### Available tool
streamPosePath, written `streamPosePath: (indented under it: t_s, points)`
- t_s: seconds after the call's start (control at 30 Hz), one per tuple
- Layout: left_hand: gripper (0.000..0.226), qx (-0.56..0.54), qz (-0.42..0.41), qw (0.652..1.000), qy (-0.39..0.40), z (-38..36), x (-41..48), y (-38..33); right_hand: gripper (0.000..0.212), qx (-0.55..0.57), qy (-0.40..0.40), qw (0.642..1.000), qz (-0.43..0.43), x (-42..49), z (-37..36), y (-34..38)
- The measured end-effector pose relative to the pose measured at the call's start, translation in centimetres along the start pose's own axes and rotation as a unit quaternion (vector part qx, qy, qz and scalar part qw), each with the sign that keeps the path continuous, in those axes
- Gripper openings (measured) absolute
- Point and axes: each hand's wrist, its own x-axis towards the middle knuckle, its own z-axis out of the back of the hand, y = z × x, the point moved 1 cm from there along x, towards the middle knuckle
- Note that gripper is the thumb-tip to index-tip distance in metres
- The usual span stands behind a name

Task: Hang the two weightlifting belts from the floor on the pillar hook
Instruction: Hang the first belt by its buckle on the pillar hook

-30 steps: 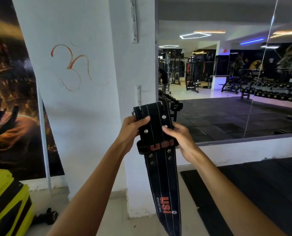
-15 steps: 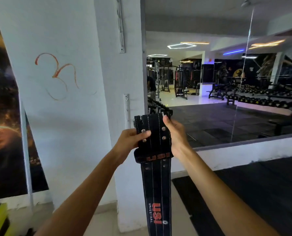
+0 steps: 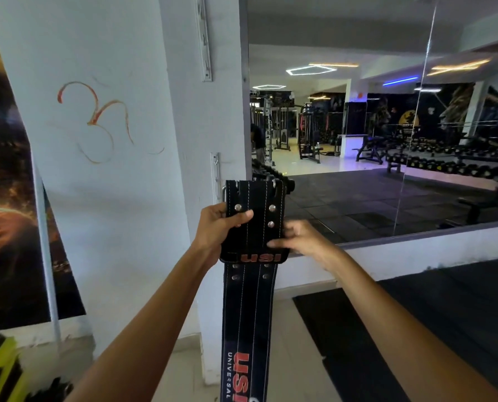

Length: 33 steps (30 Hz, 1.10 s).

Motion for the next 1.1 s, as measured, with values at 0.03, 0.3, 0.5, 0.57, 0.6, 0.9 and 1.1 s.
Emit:
streamPosePath:
  t_s: [0.03, 0.3, 0.5, 0.57, 0.6, 0.9, 1.1]
  points:
    - [0.02, 0.0, 0.004, 1.0, 0.001, 0.1, -0.1, 0.1, 0.02, -0.002, -0.006, 1.0, -0.011, -0.1, 0.0, 0.4]
    - [0.028, 0.027, 0.008, 0.999, 0.036, -0.3, -0.9, -0.3, 0.07, 0.324, -0.125, 0.936, -0.065, 2.8, -1.8, 4.1]
    - [0.04, -0.004, 0.015, 1.0, 0.012, 0.6, -1.0, 0.1, 0.027, 0.328, -0.093, 0.934, 0.106, 2.7, -2.1, 4.4]
    - [0.03, -0.013, 0.021, 1.0, -0.004, 0.3, -0.9, -0.3, 0.029, 0.31, -0.119, 0.937, 0.112, 2.9, -2.3, 4.5]
    - [0.024, -0.027, 0.029, 0.999, -0.013, -0.1, -1.0, -0.6, 0.03, 0.301, -0.131, 0.938, 0.113, 2.9, -2.4, 4.6]
    - [0.035, -0.126, 0.201, 0.968, -0.084, -0.8, 1.0, -1.5, 0.036, 0.304, -0.181, 0.928, 0.114, 3.1, -2.9, 4.3]
    - [0.038, -0.091, 0.284, 0.954, 0.003, 0.3, 2.3, -1.5, 0.037, 0.309, -0.212, 0.921, 0.103, 3.0, -2.4, 4.1]
